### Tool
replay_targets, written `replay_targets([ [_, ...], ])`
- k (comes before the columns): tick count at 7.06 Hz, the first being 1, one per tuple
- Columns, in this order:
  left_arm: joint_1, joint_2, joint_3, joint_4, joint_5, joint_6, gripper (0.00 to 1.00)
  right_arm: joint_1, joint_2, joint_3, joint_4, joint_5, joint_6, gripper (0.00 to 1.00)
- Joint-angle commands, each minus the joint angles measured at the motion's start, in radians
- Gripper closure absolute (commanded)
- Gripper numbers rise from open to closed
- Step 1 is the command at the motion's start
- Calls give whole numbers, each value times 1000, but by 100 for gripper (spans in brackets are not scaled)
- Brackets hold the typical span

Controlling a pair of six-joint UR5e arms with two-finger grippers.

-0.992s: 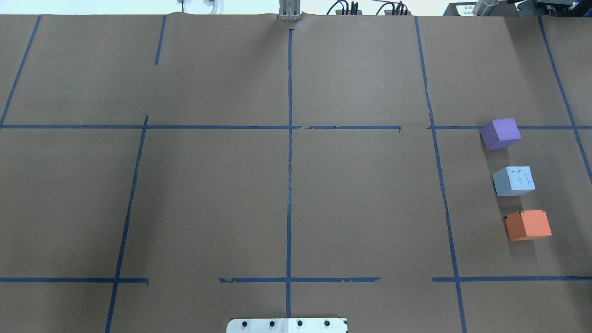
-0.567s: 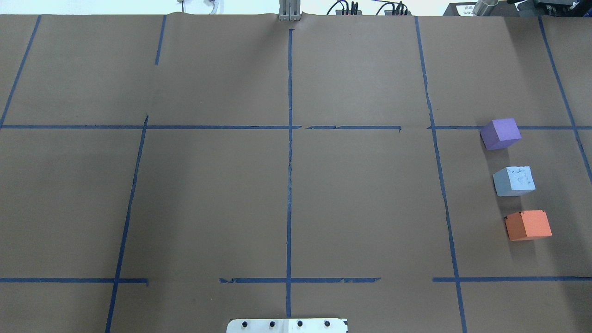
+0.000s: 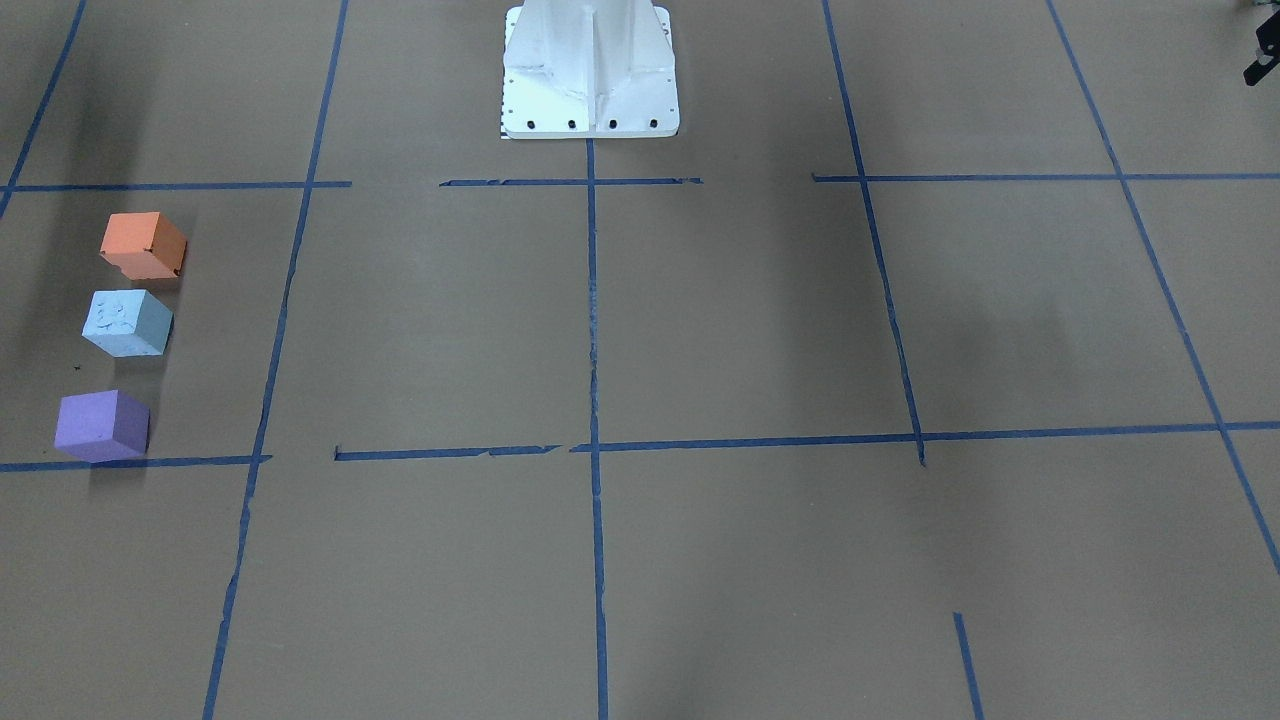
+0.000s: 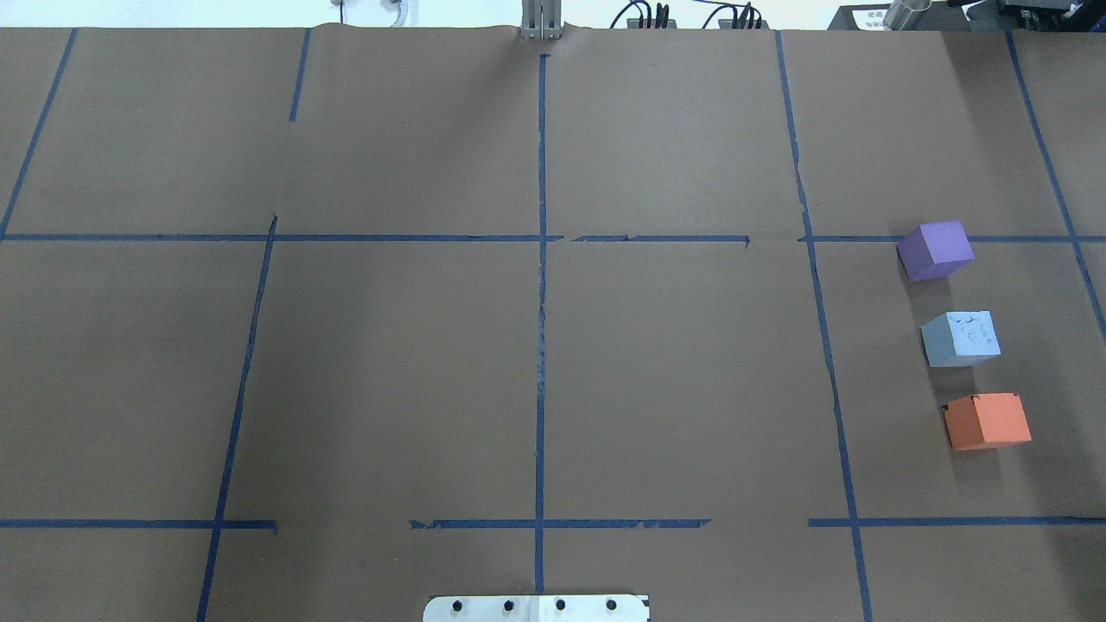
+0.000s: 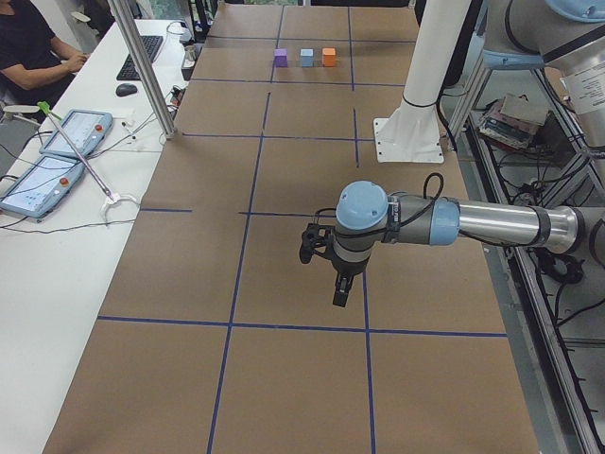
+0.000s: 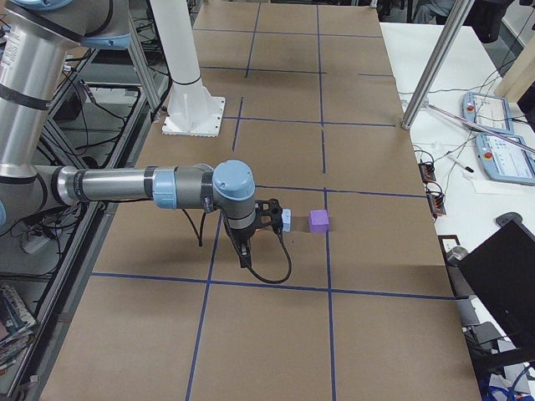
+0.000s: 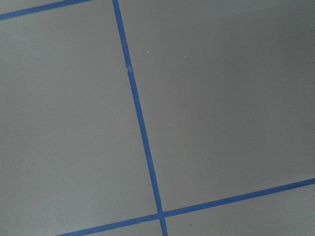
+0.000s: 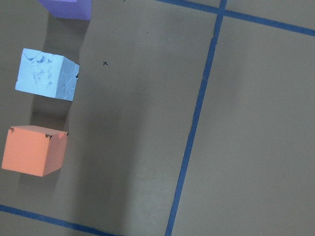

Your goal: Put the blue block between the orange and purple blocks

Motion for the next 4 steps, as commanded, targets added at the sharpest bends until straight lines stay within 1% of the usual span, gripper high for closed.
replay_targets([
  [1, -2, -9, -5, 13, -1, 1, 0, 22, 11, -10, -2, 0, 36, 0],
  [2, -3, -9, 31, 15, 4, -1, 0, 22, 15, -51, -1, 0, 39, 0],
  [3, -3, -35, 114, 13, 4, -1, 0, 20, 29, -76, -1, 2, 56, 0],
  [4, -3, -60, 125, 12, 10, -1, 0, 20, 64, -76, -5, -6, 57, 0],
])
